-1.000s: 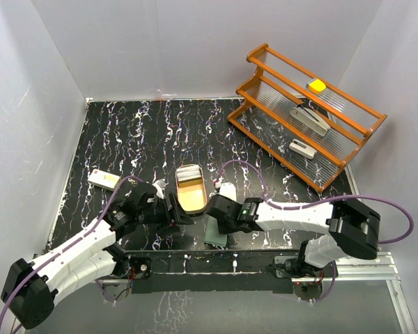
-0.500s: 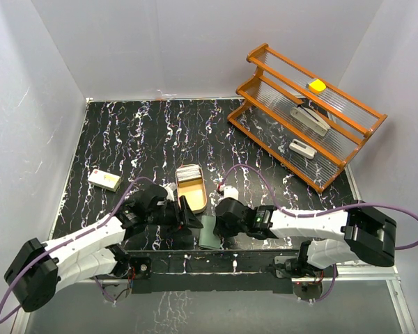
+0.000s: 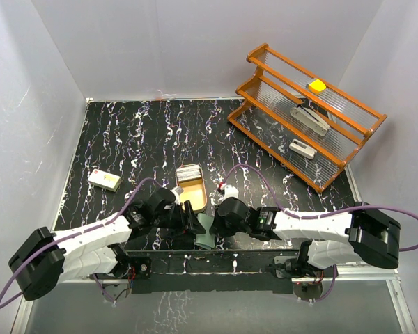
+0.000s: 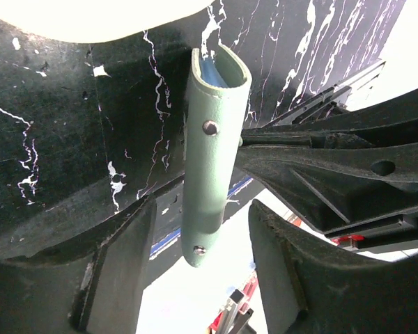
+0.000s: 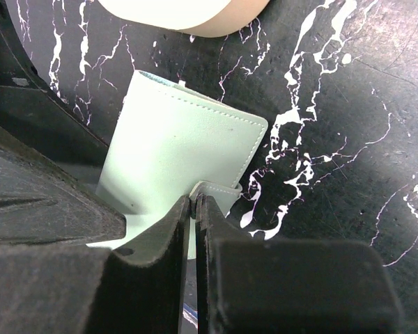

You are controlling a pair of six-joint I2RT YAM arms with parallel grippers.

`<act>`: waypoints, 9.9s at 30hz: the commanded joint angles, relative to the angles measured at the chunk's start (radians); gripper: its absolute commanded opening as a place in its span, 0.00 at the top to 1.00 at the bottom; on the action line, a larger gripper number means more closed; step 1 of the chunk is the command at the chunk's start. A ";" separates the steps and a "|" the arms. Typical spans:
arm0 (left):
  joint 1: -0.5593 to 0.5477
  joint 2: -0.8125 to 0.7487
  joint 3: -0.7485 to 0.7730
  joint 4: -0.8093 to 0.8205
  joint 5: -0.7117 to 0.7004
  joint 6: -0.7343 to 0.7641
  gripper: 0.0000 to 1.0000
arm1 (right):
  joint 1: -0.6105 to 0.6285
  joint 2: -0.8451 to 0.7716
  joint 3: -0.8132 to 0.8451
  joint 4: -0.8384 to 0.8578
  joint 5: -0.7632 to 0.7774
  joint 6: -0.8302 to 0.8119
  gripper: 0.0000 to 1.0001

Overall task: Put the credit cards into the card holder
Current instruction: Open the card holder at the center of the board.

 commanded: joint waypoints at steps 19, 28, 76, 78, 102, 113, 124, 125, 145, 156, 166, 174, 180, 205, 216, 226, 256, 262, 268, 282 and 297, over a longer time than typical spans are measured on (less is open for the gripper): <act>-0.034 -0.011 0.016 -0.056 -0.057 0.015 1.00 | -0.001 -0.131 -0.049 -0.198 0.118 0.107 1.00; -0.034 -0.003 0.025 -0.051 -0.058 0.012 1.00 | -0.001 -0.120 -0.044 -0.098 0.024 0.141 0.71; -0.037 -0.135 0.138 -0.294 -0.156 0.051 0.36 | -0.001 -0.274 0.037 -0.081 -0.047 0.116 1.00; -0.037 -0.145 0.152 -0.299 -0.149 0.056 0.34 | -0.001 -0.284 0.045 -0.052 -0.060 0.135 1.00; -0.037 -0.114 0.069 -0.274 -0.163 0.051 0.49 | -0.001 -0.326 0.011 -0.095 -0.002 0.171 1.00; -0.037 -0.170 0.034 -0.189 -0.123 0.014 0.36 | -0.001 -0.278 -0.003 -0.028 -0.041 0.179 1.00; -0.038 -0.215 0.021 -0.193 -0.147 -0.004 0.34 | -0.001 -0.275 0.023 0.052 -0.073 0.162 1.00; -0.037 -0.211 0.015 -0.189 -0.147 -0.006 0.35 | -0.001 -0.268 0.022 0.051 -0.073 0.161 1.00; -0.037 -0.140 0.019 -0.246 -0.179 0.021 0.39 | -0.002 -0.412 -0.109 -0.235 0.142 0.234 1.00; -0.038 -0.108 0.025 -0.261 -0.187 0.025 0.46 | -0.001 -0.378 -0.122 -0.329 0.196 0.289 1.00; -0.038 -0.122 0.006 -0.268 -0.202 0.006 0.61 | -0.001 -0.394 -0.180 -0.291 0.195 0.312 1.00; -0.037 -0.108 -0.001 -0.255 -0.207 0.009 0.58 | -0.001 -0.398 -0.204 -0.301 0.207 0.332 1.00; -0.038 -0.083 -0.004 -0.260 -0.217 0.008 0.56 | -0.001 -0.400 -0.230 -0.329 0.212 0.381 1.00; -0.037 -0.096 -0.169 0.180 -0.090 -0.128 0.62 | -0.001 -0.408 -0.290 -0.288 0.184 0.388 1.00; -0.038 -0.195 -0.147 0.141 -0.098 -0.123 1.00 | -0.001 -0.411 -0.186 -0.364 0.181 0.385 0.81; -0.037 -0.177 -0.033 -0.077 -0.140 0.018 1.00 | -0.002 -0.390 0.119 -0.426 0.138 0.232 0.59; -0.038 -0.210 -0.098 -0.008 -0.104 -0.034 0.91 | -0.001 0.084 0.080 -0.057 0.027 0.148 0.80; -0.037 -0.230 -0.120 0.003 -0.103 -0.043 0.92 | -0.001 0.122 0.051 -0.019 0.011 0.154 0.81; -0.037 -0.249 -0.141 0.025 -0.100 -0.057 0.85 | -0.002 0.140 0.035 0.000 0.007 0.157 0.81; -0.037 -0.239 -0.161 0.022 -0.105 -0.041 1.00 | -0.002 0.040 0.050 0.083 0.008 0.228 0.55; -0.038 -0.234 -0.164 0.030 -0.098 -0.041 1.00 | -0.001 0.146 0.129 0.087 0.022 0.225 0.41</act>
